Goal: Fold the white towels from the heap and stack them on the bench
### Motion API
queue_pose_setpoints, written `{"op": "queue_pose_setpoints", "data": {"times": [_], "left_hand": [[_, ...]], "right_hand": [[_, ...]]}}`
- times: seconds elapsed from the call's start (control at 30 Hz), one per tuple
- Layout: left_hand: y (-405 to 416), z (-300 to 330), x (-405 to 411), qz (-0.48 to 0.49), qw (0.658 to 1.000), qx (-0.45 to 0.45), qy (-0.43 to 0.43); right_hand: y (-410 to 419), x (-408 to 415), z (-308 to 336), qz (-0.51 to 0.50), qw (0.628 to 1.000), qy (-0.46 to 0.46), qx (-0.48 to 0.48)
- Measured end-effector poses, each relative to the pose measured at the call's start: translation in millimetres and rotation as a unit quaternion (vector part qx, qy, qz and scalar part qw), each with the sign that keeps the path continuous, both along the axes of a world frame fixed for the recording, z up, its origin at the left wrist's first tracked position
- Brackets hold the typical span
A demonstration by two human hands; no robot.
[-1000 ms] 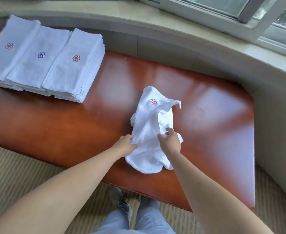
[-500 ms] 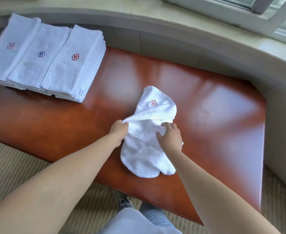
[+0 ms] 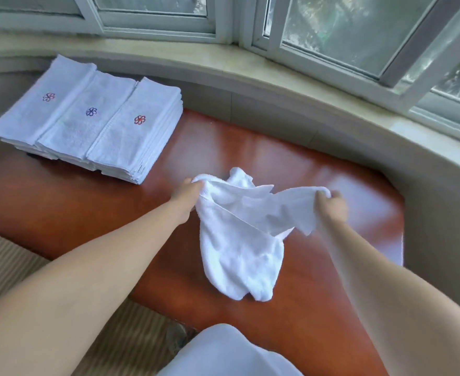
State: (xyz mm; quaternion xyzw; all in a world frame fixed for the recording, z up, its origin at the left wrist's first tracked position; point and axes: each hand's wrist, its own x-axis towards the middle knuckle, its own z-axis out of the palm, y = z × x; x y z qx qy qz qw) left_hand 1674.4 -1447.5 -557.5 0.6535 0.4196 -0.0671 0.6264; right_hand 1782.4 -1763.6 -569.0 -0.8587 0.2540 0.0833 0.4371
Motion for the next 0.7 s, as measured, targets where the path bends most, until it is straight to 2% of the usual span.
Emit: {"op": "queue_pose_setpoints", "data": {"times": [0.1,0.17,0.3,0.37,0.47,0.6,0.7], "left_hand": [[-14,48,27,-0.026,0.997,0.019,-0.068],[-24,78,43,-0.046,0.993,0.018,-0.106],[-47,127,58,-0.086,0.982,0.040,-0.161],[-61,149,61,-0.107,0.973,0.045,-0.199],[-80,191,67,-0.141,0.955,0.000,-0.262],[-74,256,71,-0.114,0.916,-0.131,-0.361],[-32,261,58,-0.011,0.920,-0.115,-0.374]], "right_hand": [[-29,22,58,-0.068,0.993,-0.098,0.013],[-35,22,85,-0.031,0.992,-0.120,-0.006],[-28,0,107,0.122,0.987,0.019,-0.099],[-18,-17,108,0.158,0.985,0.037,-0.062],[5,-35,107,0.238,0.971,0.035,0.018],[35,-45,115,0.225,0.971,-0.022,0.072],[51,-49,114,0.240,0.969,-0.058,-0.016]]}}
